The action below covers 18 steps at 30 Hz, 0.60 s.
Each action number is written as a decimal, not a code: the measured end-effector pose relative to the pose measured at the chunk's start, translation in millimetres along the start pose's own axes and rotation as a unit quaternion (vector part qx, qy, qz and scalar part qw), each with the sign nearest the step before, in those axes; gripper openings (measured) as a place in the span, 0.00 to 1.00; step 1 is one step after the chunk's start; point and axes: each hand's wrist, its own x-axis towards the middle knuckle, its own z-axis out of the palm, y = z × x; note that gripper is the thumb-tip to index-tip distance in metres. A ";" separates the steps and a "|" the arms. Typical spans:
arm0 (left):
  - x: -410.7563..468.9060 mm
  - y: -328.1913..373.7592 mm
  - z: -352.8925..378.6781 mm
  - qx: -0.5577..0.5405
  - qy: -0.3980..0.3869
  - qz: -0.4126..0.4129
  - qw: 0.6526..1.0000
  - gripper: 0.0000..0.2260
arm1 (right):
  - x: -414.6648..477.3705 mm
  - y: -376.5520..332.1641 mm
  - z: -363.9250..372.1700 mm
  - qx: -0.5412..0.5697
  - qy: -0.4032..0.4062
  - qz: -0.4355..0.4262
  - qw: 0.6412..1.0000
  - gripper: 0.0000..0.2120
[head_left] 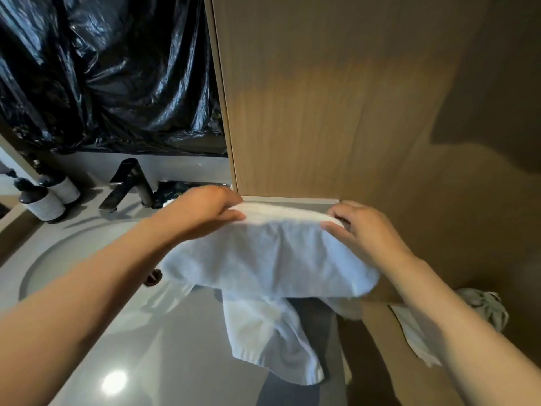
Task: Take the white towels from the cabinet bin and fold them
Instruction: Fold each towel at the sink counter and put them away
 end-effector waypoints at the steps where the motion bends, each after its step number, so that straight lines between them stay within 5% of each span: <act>1: -1.8 4.2 -14.7 0.020 0.024 -0.004 0.999 0.14 | 3.7 -2.7 -11.9 -0.001 0.038 -0.018 0.999 0.09; 7: -28.4 38.5 -74.5 0.112 0.230 0.022 0.967 0.18 | 7.8 -21.6 -57.2 0.001 0.191 -0.074 0.979 0.08; 11: -54.0 62.3 -37.3 0.084 0.099 -0.041 0.991 0.15 | -32.5 -16.5 -30.1 -0.014 0.174 -0.034 0.984 0.08; 18: -116.3 82.4 86.5 -0.073 -0.071 -0.095 0.990 0.12 | -139.4 -11.2 78.1 0.080 0.011 0.117 0.990 0.10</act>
